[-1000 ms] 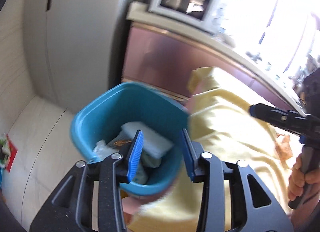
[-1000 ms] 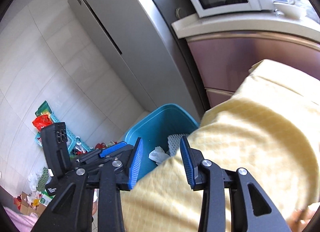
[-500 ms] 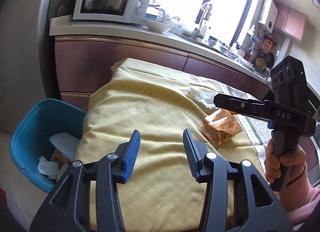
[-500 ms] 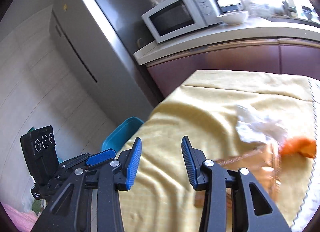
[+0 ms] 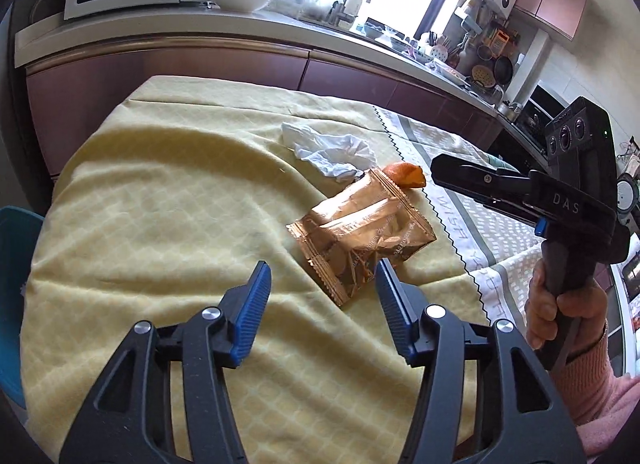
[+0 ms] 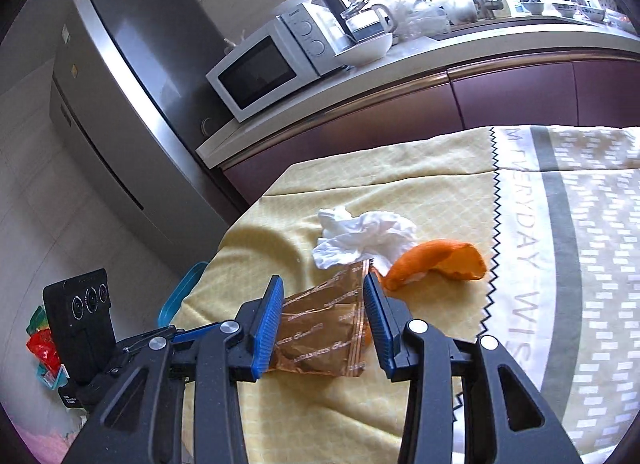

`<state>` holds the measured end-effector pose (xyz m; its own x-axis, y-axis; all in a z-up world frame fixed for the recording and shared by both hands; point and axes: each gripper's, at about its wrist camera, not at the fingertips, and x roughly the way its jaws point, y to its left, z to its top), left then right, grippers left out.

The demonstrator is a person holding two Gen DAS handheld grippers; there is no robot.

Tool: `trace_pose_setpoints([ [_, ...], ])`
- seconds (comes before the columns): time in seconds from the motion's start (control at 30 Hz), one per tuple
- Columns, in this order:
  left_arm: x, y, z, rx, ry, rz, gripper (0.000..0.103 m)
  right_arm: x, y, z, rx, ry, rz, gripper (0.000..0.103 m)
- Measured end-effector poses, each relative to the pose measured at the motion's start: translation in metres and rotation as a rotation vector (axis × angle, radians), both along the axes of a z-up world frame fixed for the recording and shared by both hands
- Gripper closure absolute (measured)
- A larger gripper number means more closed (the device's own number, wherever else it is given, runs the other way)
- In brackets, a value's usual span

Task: Collect trash
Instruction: 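Move both open tools back over the remaining trash on the table, then grasp the brown foil wrapper with the left tool while the right tool grasps the orange peel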

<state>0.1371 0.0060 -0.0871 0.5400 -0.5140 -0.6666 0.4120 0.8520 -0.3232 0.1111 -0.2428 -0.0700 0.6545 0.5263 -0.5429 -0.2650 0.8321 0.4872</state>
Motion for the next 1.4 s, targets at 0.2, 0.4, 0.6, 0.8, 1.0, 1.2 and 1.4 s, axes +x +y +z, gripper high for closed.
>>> trace_pose_setpoints([
  [0.2,0.012,-0.016,-0.007,-0.001,0.035,-0.010,0.047,0.002,-0.022,-0.002,0.003,0.000,-0.039,0.064],
  [0.4,0.018,-0.020,-0.009,0.007,0.060,-0.011,0.045,0.002,-0.029,-0.010,0.021,0.022,-0.023,0.064],
  [0.6,0.021,-0.027,-0.009,0.013,0.071,-0.010,0.044,0.003,-0.016,-0.022,0.024,0.061,0.027,0.064],
  [0.8,0.020,-0.025,-0.008,0.004,0.073,-0.006,0.042,0.004,-0.006,-0.031,-0.015,0.100,0.056,0.076],
  [1.0,0.023,-0.023,-0.009,-0.016,0.090,-0.007,0.040,0.004,-0.010,-0.040,-0.025,0.135,0.052,0.085],
  [1.2,0.023,-0.030,-0.006,-0.026,0.076,-0.026,0.056,0.001,-0.012,-0.041,-0.025,0.136,0.054,0.085],
  [1.4,0.021,-0.035,-0.002,-0.036,0.060,-0.044,0.087,0.000,-0.012,-0.038,-0.018,0.128,0.063,0.085],
])
